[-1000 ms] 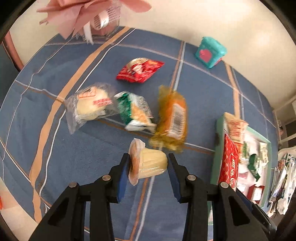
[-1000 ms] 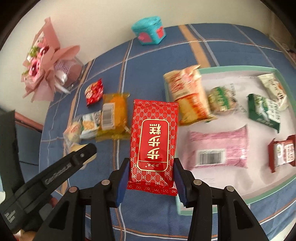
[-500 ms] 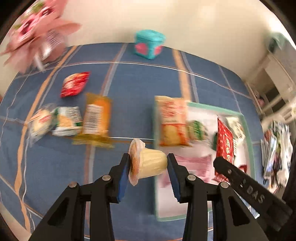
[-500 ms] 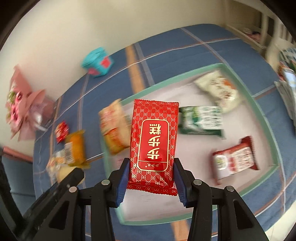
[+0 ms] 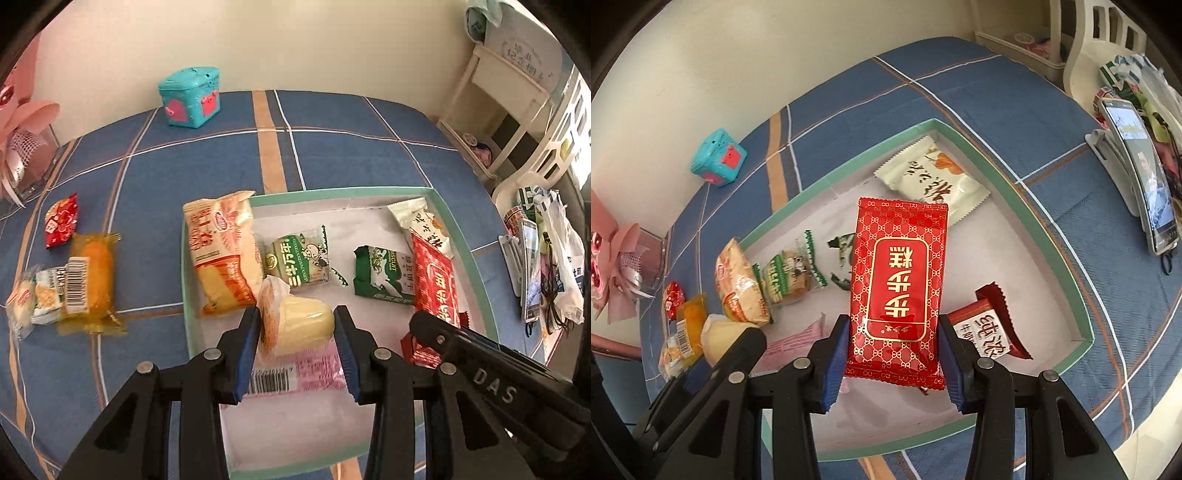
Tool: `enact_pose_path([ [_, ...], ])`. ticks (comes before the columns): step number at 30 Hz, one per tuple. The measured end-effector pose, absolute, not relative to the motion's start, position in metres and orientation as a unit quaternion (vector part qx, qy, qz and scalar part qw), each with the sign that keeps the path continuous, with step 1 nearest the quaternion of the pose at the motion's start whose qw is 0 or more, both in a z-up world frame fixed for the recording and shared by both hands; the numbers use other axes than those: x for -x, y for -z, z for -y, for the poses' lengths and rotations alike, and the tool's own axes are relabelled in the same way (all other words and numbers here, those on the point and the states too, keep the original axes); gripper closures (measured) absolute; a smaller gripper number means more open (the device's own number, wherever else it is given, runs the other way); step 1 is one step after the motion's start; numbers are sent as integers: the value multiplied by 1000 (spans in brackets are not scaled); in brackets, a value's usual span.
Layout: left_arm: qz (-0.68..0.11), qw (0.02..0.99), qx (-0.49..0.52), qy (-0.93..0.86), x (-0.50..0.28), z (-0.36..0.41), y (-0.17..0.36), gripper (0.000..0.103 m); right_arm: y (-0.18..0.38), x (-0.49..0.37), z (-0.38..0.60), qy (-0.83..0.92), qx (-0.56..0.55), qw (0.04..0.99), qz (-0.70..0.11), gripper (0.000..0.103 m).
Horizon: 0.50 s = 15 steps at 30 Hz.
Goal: Organize snacks
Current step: 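Carry the jelly cup and red pack over the white tray, then open both grippers to drop the jelly cup and red pack into the tray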
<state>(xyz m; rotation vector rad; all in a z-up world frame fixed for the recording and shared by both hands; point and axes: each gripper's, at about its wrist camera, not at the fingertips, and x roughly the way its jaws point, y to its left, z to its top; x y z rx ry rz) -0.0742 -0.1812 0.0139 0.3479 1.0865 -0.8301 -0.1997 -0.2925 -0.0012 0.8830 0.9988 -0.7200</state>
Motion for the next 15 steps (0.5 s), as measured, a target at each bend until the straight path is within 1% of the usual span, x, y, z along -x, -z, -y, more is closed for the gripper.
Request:
enact_pose_path([
  [4,-509,756,-146,384,69,184,-7,61,5,198,297,324,-406,723,-455,55],
  [7,-507,757,-142,386,69,183,-8,61,5,198,299,327,-405,722,-456,53],
  [11,-504,760,-145,385,69,180,-14,49,3,199,298,330,-402,723,-455,53],
  [15,-515,759,-139,372,63,172,-18,46,-3,201,297,327,-398,728,-452,53],
])
